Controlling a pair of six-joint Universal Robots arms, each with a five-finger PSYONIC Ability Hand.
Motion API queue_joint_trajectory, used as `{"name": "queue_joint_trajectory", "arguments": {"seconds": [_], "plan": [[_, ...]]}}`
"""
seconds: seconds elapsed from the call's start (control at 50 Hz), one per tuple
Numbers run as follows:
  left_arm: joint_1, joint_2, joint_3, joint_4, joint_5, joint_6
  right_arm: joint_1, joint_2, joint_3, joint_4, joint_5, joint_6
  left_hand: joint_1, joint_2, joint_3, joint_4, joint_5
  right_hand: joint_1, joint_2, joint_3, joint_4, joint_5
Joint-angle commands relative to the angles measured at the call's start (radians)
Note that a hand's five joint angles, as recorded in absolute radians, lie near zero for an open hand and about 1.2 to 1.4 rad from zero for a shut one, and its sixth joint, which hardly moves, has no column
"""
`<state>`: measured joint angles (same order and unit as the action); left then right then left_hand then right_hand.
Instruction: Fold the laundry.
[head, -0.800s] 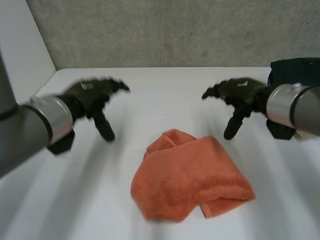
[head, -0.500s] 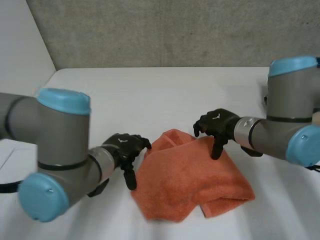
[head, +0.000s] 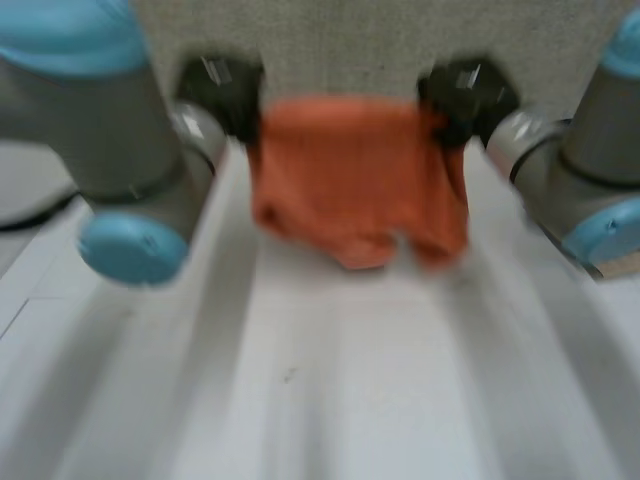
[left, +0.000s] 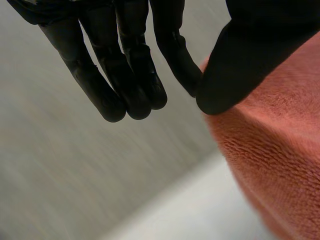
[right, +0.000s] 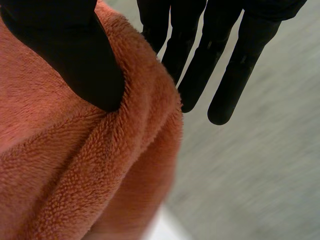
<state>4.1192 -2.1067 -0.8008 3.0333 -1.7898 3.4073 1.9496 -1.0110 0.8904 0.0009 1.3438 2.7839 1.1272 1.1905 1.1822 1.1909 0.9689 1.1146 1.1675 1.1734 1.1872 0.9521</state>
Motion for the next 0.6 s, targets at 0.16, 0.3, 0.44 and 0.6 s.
{"name": "queue_joint_trajectory", "arguments": {"seconds": [0.16,0.3,0.44,0.6], "plan": [[0.049,0.168,-0.167,0.082,-0.016,0.001,0.011,-0.164,0.131,0.002,-0.011,0.091,0.269,0.206,0.214,0.205,0.253,0.282,0.229,0.223,0.209,0.27],[0.043,0.116,-0.452,0.136,0.036,-0.003,0.031,-0.12,0.373,0.03,-0.075,0.037,0.269,0.206,0.214,0.205,0.253,0.282,0.229,0.223,0.209,0.27],[0.044,0.021,-0.569,0.147,0.055,-0.017,0.032,-0.008,0.482,0.04,-0.045,-0.101,-0.028,-0.092,-0.083,-0.092,-0.044,0.282,0.229,0.223,0.209,0.27],[0.09,0.048,-0.543,0.162,0.136,-0.025,0.061,-0.066,0.478,0.064,-0.049,-0.17,-0.953,-1.016,-1.008,-1.016,-0.969,0.282,0.229,0.223,0.209,0.27]]}}
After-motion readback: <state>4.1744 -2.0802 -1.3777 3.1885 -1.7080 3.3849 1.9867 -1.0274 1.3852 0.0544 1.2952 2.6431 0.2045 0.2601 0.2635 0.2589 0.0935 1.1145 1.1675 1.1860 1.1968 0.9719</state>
